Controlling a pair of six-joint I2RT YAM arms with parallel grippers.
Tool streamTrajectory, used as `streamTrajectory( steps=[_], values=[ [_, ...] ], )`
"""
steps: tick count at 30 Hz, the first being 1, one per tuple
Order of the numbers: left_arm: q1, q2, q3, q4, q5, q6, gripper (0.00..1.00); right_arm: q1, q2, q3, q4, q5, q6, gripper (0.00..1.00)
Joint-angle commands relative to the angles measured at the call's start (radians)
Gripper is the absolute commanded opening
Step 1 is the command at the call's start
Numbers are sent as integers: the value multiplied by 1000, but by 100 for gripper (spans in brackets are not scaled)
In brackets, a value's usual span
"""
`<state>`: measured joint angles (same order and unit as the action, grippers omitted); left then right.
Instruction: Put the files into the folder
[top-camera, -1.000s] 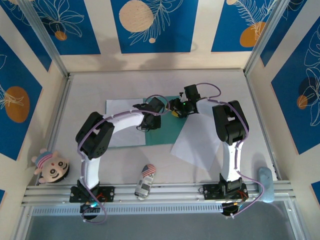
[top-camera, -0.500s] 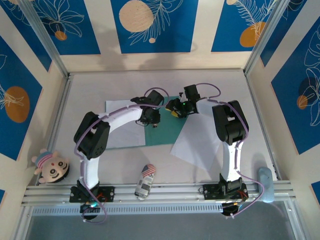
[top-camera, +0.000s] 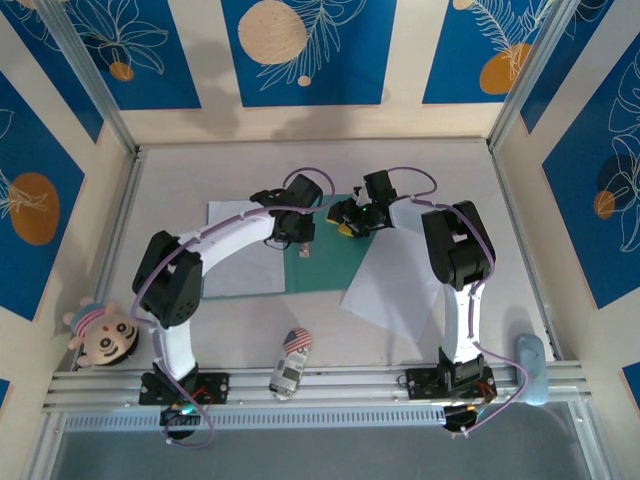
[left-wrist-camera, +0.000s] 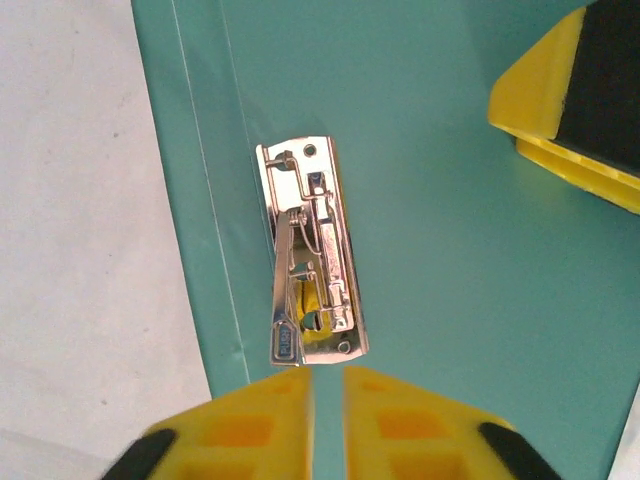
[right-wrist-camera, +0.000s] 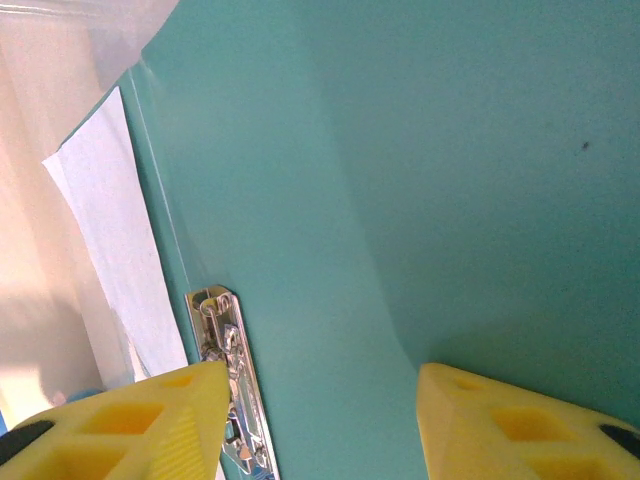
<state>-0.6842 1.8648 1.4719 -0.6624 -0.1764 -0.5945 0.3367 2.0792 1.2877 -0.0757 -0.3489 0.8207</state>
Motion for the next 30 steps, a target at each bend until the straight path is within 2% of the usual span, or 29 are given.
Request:
streamTrajectory(
  steps=[1, 7, 12, 24, 30],
  values=[
    [6, -16, -53, 10, 8, 2, 8, 7, 48, -11, -92, -2, -4, 54],
    [3, -37, -147, 58, 54, -4, 2, 6, 47, -10, -92, -3, -3, 54],
    [4, -3, -159, 66, 55, -2, 0, 6, 49, -8, -91, -4, -4, 54],
    [32, 171, 111, 2, -69, 109, 0, 6, 52, -9, -93, -7, -7, 54],
    [66, 257, 211, 15, -56, 158, 0, 5, 51, -7, -97, -9, -10, 54]
  ],
)
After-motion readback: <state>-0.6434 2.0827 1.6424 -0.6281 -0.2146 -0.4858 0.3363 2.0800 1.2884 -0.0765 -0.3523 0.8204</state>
